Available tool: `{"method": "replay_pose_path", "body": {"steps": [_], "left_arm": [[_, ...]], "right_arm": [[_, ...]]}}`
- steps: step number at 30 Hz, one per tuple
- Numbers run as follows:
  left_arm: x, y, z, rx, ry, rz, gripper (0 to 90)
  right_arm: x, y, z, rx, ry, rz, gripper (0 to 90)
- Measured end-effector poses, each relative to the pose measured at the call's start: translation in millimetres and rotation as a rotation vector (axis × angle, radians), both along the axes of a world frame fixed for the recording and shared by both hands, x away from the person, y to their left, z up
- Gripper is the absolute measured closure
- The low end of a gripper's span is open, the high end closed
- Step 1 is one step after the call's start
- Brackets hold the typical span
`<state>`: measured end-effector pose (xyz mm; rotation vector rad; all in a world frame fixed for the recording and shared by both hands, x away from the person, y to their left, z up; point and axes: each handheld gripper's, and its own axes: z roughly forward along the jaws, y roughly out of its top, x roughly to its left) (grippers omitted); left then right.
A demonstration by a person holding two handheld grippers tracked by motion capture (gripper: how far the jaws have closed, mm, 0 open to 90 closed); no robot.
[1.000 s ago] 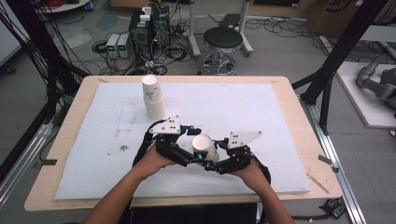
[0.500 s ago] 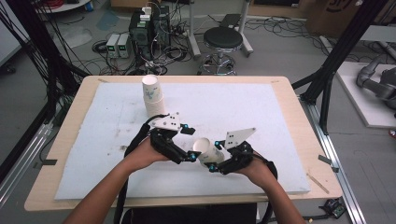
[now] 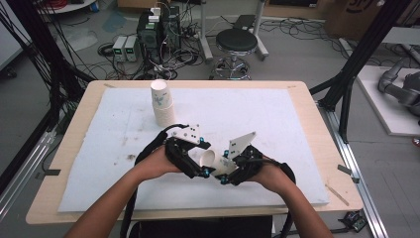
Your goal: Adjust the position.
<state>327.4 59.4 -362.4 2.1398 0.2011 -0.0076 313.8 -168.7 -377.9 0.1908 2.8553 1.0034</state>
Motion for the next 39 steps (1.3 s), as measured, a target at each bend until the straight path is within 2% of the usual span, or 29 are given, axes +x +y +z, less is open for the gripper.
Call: {"method": "replay_pose_path", "body": {"steps": [1, 2, 4, 7, 8, 9, 17, 23, 27, 30, 31, 32, 33, 34, 35, 36, 37, 38, 39], "left_arm": [[0.5, -0.5, -0.6, 0.002, 0.005, -0.005, 16.1], [0.5, -0.5, -0.6, 0.002, 0.005, -0.005, 16.7], [0.5, -1.2, -1.1, 0.009, 0.011, -0.014, 17.8], [1.0, -2.9, -2.8, 0.021, 0.021, -0.024, 19.0], [1.4, -3.2, -3.2, 0.023, 0.023, -0.032, 20.1], [1.9, -4.0, -4.1, 0.027, 0.032, -0.051, 25.3], [0.5, -6.4, -6.9, 0.056, 0.052, -0.095, 35.7], [0.8, -3.7, -6.3, 0.038, 0.051, -0.088, 36.9], [0.6, 3.0, -5.9, 0.005, 0.041, -0.055, 37.0], [-0.1, 9.2, -5.7, -0.027, 0.034, -0.045, 37.0], [-0.5, 13.2, -5.7, -0.054, 0.036, -0.033, 37.0], [-0.5, 13.2, -5.7, -0.054, 0.036, -0.033, 37.0], [-1.1, 17.1, -6.2, -0.082, 0.032, -0.016, 37.0], [-1.1, 17.1, -6.2, -0.082, 0.032, -0.016, 37.0], [-2.5, 20.7, -6.9, -0.125, 0.028, 0.003, 37.0], [-2.5, 20.7, -6.9, -0.125, 0.028, 0.003, 37.0], [-3.1, 22.6, -7.4, -0.140, 0.024, 0.010, 37.0], [-3.6, 24.3, -8.1, -0.157, 0.021, 0.019, 37.0], [-4.8, 27.4, -9.7, -0.188, 0.015, 0.034, 37.0]], "right_arm": [[-0.1, 1.7, 0.6, -0.020, 0.002, 0.005, 36.3], [-0.1, 1.7, 0.6, -0.020, 0.002, 0.005, 36.3], [0.0, 5.9, 2.6, -0.064, 0.000, 0.016, 36.3], [0.1, 7.9, 3.3, -0.077, 0.004, 0.021, 36.3], [0.1, 8.8, 3.5, -0.091, 0.004, 0.022, 36.3], [0.0, 10.5, 3.6, -0.110, 0.004, 0.027, 36.3], [0.3, 14.7, 2.3, -0.149, 0.025, 0.059, 36.3], [-0.6, 13.6, 3.2, -0.141, 0.023, 0.055, 33.0], [0.0, 6.7, 7.5, -0.065, 0.021, 0.001, 21.3], [0.8, -4.9, 11.5, 0.025, 0.027, -0.027, 20.7], [1.0, -14.4, 13.0, 0.096, 0.035, -0.043, 20.6], [1.0, -14.4, 13.0, 0.096, 0.035, -0.043, 20.6], [0.2, -23.5, 14.4, 0.155, 0.044, -0.062, 20.5], [0.2, -23.5, 14.4, 0.155, 0.044, -0.062, 20.5], [-1.3, -31.5, 15.1, 0.209, 0.037, -0.080, 20.4], [-1.3, -31.5, 15.1, 0.209, 0.037, -0.080, 20.4], [-2.6, -38.9, 14.9, 0.255, 0.029, -0.094, 20.4], [-2.6, -38.9, 14.9, 0.255, 0.029, -0.094, 20.4], [-3.9, -45.3, 13.3, 0.303, 0.023, -0.116, 20.4]]}}
